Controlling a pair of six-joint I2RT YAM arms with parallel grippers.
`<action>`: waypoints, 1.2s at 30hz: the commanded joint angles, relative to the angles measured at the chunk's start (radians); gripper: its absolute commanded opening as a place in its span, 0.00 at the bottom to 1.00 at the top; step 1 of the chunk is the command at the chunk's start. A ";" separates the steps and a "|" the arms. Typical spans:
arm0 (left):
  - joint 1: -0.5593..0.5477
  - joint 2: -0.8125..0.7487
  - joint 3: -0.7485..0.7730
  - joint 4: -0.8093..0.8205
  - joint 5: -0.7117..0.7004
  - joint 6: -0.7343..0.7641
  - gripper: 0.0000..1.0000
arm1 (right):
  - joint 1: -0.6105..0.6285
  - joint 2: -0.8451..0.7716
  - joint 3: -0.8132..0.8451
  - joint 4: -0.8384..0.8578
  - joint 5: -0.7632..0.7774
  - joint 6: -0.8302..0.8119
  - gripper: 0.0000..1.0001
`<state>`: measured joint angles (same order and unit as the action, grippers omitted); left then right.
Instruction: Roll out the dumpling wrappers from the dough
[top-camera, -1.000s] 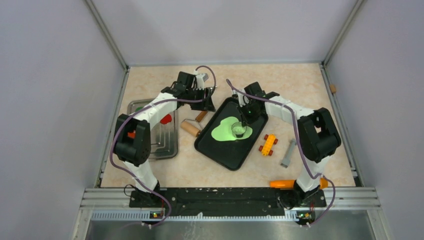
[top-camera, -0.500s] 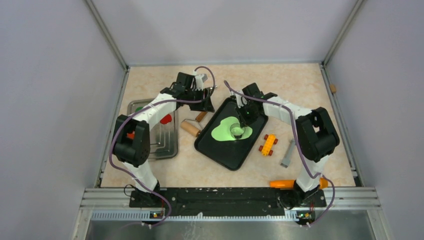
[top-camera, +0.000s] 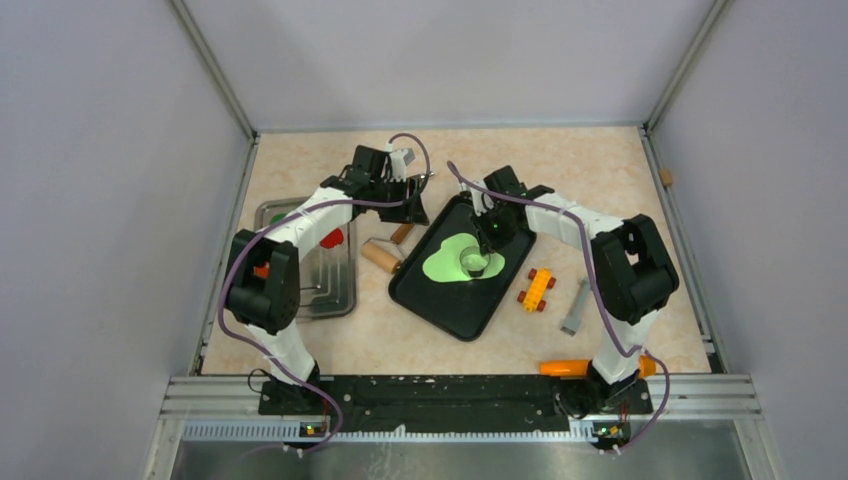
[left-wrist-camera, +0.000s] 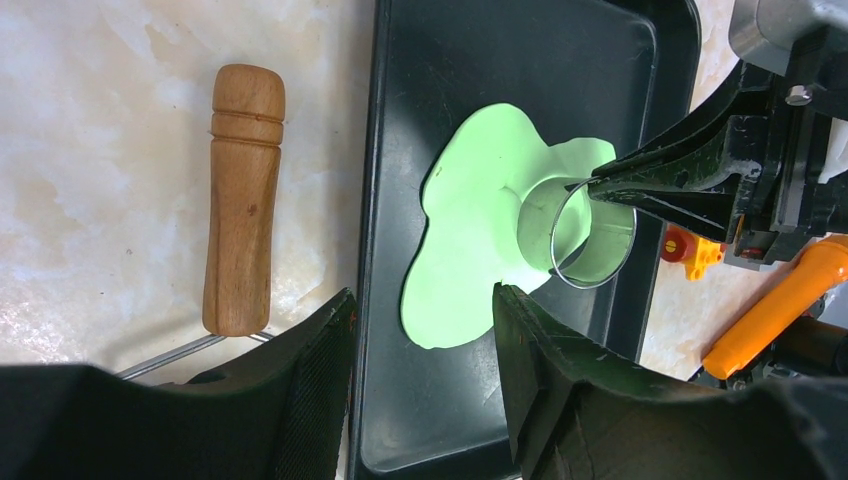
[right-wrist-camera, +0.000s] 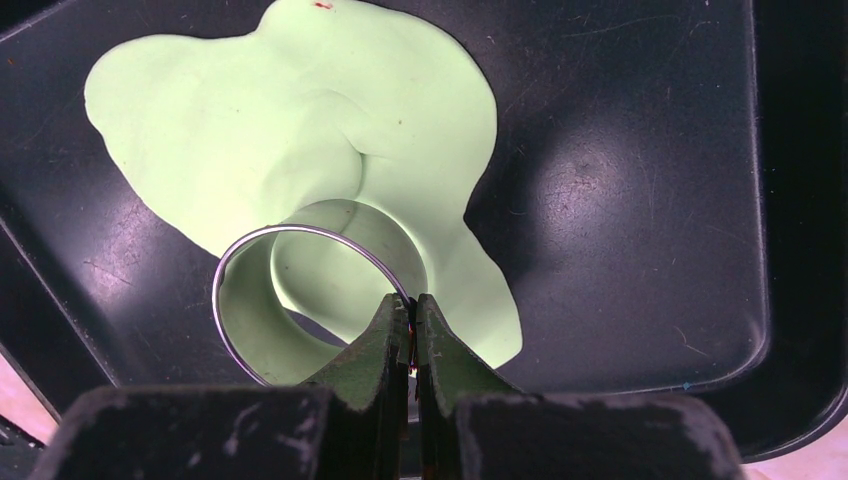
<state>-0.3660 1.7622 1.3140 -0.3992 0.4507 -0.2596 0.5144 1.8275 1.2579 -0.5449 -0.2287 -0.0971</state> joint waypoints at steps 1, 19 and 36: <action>0.006 -0.059 -0.009 0.039 -0.002 0.011 0.56 | 0.012 0.002 0.053 0.032 0.009 -0.013 0.00; 0.006 -0.055 -0.010 0.039 0.003 0.008 0.56 | 0.014 -0.017 0.064 0.030 0.006 -0.024 0.00; 0.008 -0.040 -0.004 0.042 0.011 -0.001 0.56 | 0.015 0.013 0.031 0.050 0.012 -0.039 0.00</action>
<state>-0.3660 1.7618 1.3079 -0.3946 0.4519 -0.2604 0.5152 1.8286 1.2716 -0.5117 -0.2100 -0.1215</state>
